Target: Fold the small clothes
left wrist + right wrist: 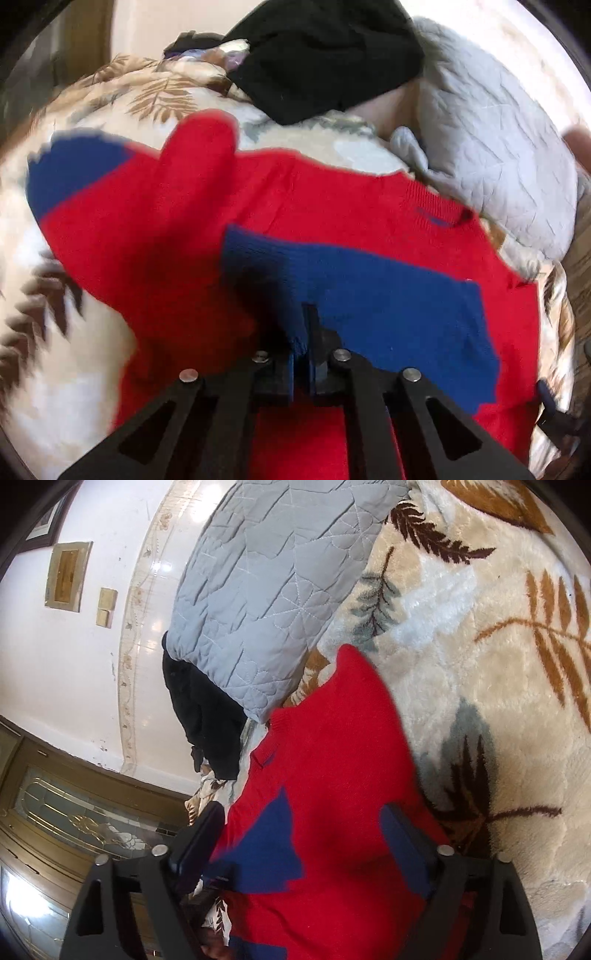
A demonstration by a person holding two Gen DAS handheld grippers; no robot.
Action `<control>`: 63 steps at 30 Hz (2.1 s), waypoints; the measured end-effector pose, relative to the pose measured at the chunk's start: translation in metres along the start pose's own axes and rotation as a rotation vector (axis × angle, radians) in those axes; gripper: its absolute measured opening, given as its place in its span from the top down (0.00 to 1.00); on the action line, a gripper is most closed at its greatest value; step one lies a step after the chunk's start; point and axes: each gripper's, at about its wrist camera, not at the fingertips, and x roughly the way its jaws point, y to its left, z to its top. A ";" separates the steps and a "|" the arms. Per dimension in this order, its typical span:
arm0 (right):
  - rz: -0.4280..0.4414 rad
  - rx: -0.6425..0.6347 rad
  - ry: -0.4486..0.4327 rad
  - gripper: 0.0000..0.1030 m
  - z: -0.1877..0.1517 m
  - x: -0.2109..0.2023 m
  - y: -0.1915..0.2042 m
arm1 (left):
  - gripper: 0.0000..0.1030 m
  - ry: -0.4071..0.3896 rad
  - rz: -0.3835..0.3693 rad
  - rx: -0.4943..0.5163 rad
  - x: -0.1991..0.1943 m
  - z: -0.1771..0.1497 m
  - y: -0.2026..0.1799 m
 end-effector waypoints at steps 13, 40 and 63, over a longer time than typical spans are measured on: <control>-0.141 -0.004 0.049 0.18 0.025 0.028 0.001 | 0.73 0.058 -0.050 0.092 -0.017 0.006 0.005; -0.081 -0.324 0.150 0.10 -0.047 0.034 0.044 | 0.34 -0.150 -0.076 -0.677 -0.040 0.116 0.319; -0.059 -0.246 0.048 0.10 -0.033 0.011 0.039 | 0.92 -0.305 -0.099 0.070 -0.144 0.146 0.087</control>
